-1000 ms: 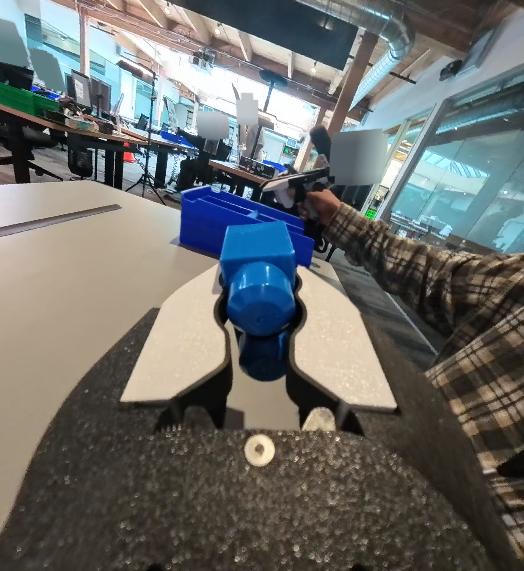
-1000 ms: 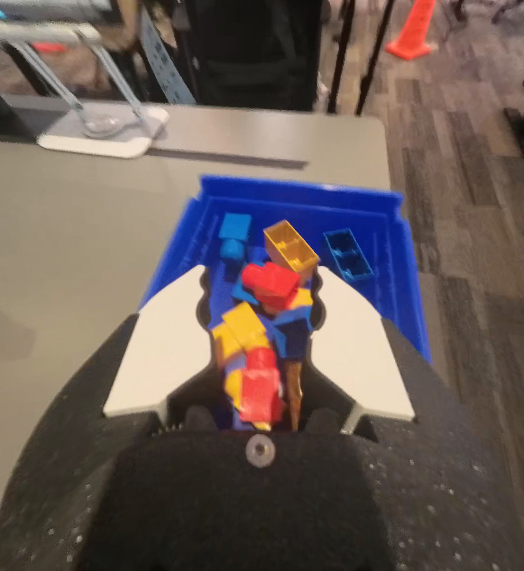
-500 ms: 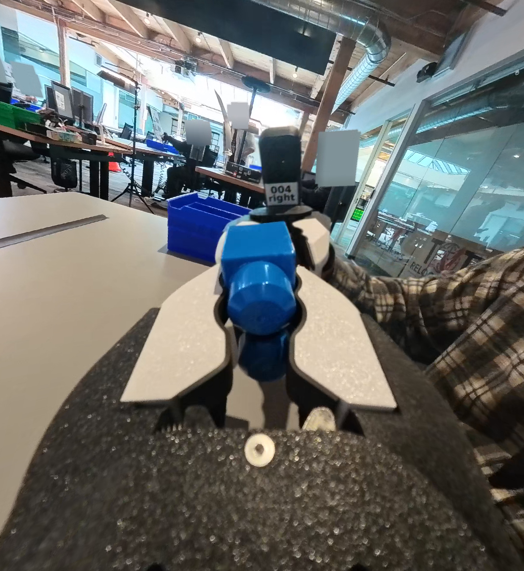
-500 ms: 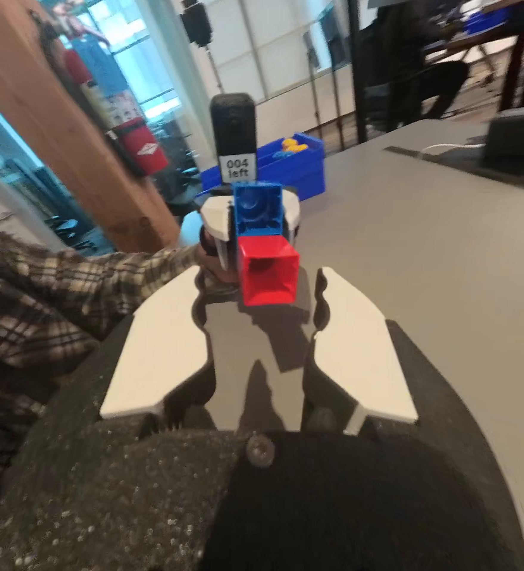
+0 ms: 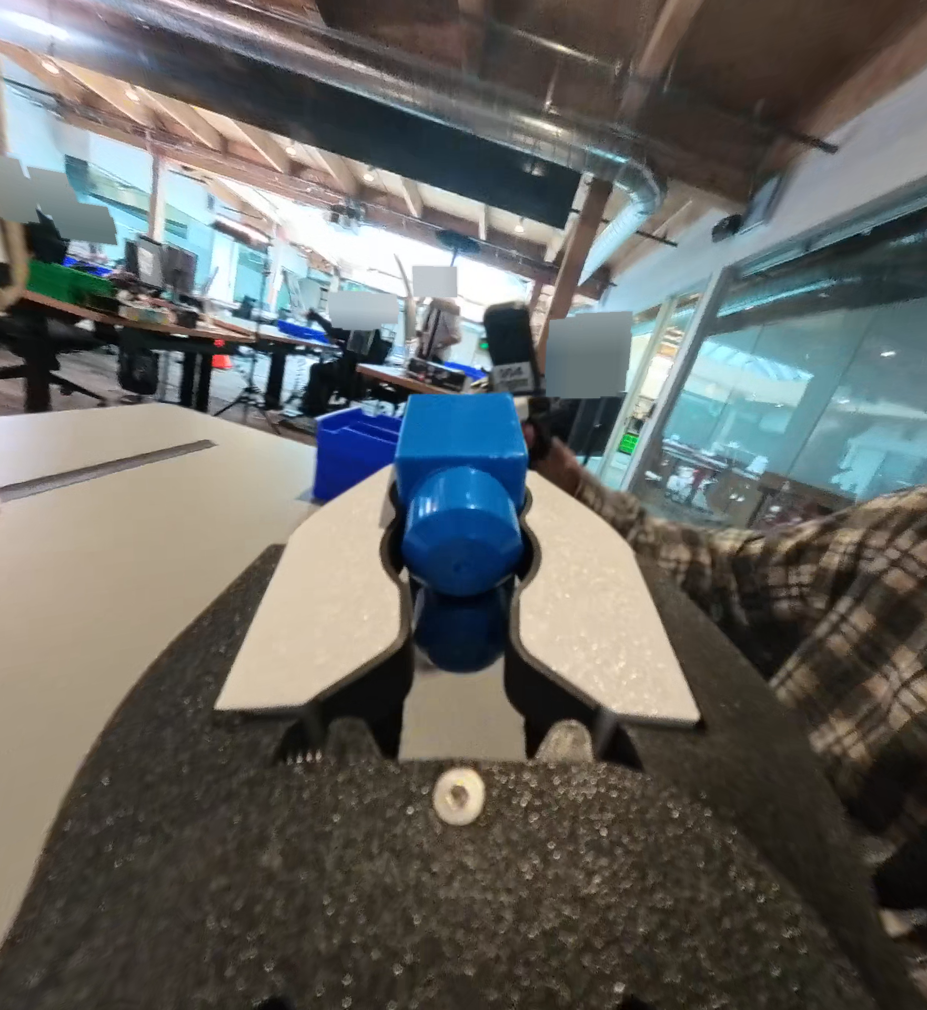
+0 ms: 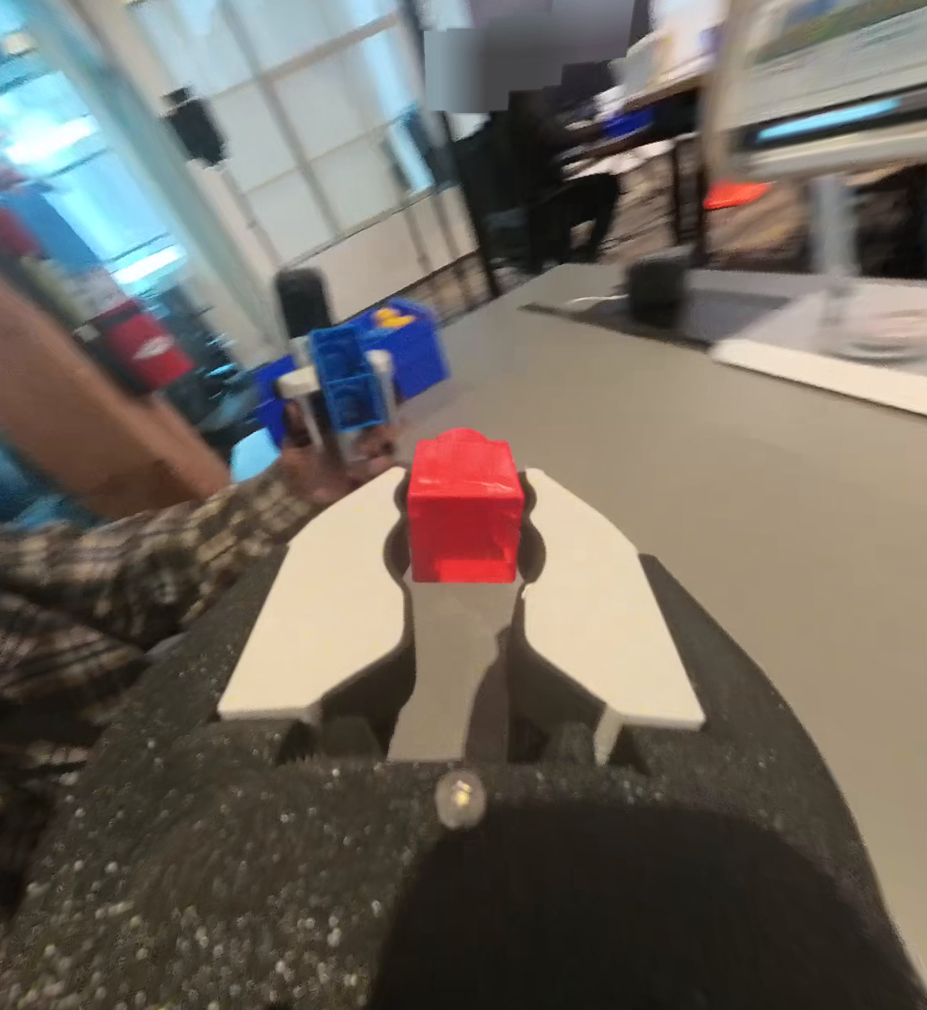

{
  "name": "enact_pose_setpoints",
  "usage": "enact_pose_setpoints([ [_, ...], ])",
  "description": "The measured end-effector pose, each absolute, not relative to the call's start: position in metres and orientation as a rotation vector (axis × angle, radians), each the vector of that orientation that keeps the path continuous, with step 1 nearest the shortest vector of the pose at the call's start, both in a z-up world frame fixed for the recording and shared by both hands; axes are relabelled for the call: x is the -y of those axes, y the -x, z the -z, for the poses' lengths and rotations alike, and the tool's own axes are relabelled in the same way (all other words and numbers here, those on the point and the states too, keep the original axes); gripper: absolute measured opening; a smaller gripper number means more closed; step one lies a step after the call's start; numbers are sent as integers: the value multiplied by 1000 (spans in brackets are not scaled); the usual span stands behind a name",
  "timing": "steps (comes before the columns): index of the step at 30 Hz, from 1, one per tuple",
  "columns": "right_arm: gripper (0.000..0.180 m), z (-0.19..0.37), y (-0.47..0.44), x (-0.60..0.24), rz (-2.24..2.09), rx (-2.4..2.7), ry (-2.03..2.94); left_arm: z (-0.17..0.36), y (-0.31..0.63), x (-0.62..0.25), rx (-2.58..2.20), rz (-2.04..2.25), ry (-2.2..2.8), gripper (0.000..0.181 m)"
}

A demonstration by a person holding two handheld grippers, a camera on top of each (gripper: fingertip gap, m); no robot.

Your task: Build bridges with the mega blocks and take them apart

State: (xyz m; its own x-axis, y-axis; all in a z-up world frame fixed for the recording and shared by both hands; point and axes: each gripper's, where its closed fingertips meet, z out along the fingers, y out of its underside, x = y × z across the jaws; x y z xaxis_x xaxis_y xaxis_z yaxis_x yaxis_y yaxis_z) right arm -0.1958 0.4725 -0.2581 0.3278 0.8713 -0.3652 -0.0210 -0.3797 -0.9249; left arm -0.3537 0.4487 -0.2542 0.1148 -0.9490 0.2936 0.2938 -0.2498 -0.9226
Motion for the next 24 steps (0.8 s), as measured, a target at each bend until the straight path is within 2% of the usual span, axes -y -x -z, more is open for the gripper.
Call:
enact_pose_setpoints([
  [7,36,248,-57,-536,-271,349,2002,275,325,-439,-903,1271,1357,36],
  [12,37,302,-136,-540,-135,194,2249,296,303,-428,-1053,1132,1396,36],
  [14,40,321,-141,-541,-131,197,2298,294,303,-427,-1034,1174,1391,36],
  [15,54,325,-142,-543,-112,202,2294,295,304,-428,-1031,1174,1396,36],
  [17,65,316,-132,-547,-106,247,2227,297,307,-431,-1029,1158,1408,36],
  [20,65,282,-62,-545,-309,413,2036,300,308,-432,-1033,1171,1424,36],
  [24,58,242,94,-500,-780,799,1757,307,304,-430,-1077,1160,1444,36],
])
